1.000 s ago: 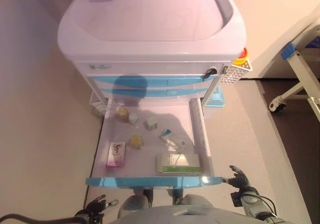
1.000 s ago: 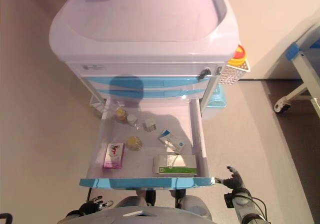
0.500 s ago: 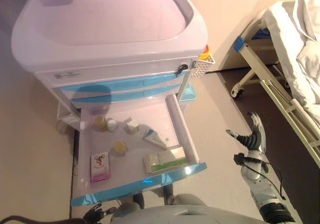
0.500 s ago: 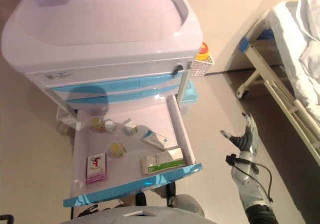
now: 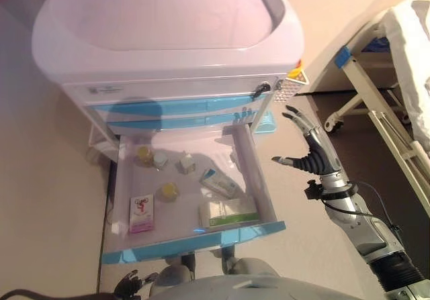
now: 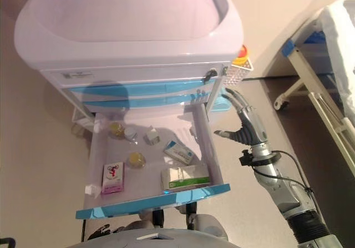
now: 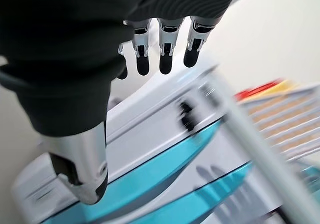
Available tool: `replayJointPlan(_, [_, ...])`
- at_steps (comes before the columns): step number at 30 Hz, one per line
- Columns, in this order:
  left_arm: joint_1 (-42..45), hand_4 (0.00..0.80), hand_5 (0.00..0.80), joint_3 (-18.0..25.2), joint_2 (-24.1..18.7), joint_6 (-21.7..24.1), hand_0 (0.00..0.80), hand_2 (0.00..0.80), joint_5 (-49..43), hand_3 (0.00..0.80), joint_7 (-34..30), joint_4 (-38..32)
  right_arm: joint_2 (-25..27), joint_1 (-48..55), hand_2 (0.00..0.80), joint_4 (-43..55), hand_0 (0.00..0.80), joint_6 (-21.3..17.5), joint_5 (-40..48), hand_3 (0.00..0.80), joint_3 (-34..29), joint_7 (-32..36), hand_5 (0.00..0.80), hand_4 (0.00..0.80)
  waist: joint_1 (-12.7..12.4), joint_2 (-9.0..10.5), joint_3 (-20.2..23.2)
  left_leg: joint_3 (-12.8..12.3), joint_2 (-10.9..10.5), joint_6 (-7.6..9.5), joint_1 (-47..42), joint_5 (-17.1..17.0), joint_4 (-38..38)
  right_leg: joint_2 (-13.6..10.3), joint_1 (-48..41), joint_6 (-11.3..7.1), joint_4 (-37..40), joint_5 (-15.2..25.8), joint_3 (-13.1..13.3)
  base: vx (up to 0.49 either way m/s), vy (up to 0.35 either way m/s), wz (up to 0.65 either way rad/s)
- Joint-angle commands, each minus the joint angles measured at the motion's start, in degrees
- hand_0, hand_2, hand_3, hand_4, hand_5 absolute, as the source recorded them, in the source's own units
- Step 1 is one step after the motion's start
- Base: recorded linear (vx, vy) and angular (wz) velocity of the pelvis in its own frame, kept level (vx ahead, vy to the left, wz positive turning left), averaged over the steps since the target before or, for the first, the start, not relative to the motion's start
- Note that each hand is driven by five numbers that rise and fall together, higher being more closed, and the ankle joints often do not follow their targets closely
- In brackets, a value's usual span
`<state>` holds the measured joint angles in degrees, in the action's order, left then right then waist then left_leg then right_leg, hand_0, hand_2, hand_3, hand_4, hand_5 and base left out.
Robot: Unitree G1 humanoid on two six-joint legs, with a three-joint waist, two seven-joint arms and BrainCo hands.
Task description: Open the drawer and pick up the medicine
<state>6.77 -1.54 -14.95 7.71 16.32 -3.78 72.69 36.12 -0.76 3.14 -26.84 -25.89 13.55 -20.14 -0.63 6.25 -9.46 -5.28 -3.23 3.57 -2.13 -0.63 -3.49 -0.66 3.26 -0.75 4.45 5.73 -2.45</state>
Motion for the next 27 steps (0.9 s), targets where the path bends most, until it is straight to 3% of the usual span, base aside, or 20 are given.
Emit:
replayJointPlan(1, [0.9,0.000,0.000,-2.2,1.2,-0.8,0.000,0.000,1.3,0.000,0.4,1.3,2.0,-6.2,0.000,4.6,0.000,-3.0,1.2,0.000,2.8,2.5,0.000,0.000,-3.2,0.04,0.5,5.7,-2.1,0.91,3.1,3.2,1.6,0.3,-0.7,-3.21,-5.6,-4.2,-1.0,-0.018,-0.044,0.20])
replayJointPlan(6, [0.3,0.000,0.000,-2.8,0.4,-1.7,0.000,0.000,2.0,0.000,0.5,1.1,2.6,-11.5,0.000,2.8,0.000,-1.8,1.2,0.000,7.7,6.9,0.000,0.000,-5.5,0.38,-0.1,8.1,-2.2,0.46,3.4,2.5,0.9,0.3,-1.3,-2.72,-5.2,-4.8,-3.0,-0.010,-0.043,0.29])
replayJointPlan(15, [-0.6,0.000,0.000,-3.5,-1.1,-3.4,0.000,0.000,2.4,0.000,-0.2,0.0,2.6,-21.2,0.000,-7.4,0.000,4.1,-2.5,0.000,17.8,14.0,0.000,0.000,-9.4,0.24,-0.3,12.2,-2.5,-0.80,3.9,0.9,-0.7,-0.1,-2.7,-1.87,-4.2,-6.0,-7.6,0.008,-0.020,0.39])
replayJointPlan(27, [-1.1,0.000,0.000,-3.6,-1.4,-3.3,0.000,0.000,1.2,0.000,0.0,-0.9,-4.0,-29.0,0.000,-23.6,0.000,7.7,-8.5,0.000,26.9,17.2,0.000,0.000,-13.8,-0.01,-1.2,16.3,-3.0,-1.95,5.1,-0.4,-0.6,-0.7,-3.8,-1.08,-4.4,-7.2,-12.6,0.002,-0.018,0.24])
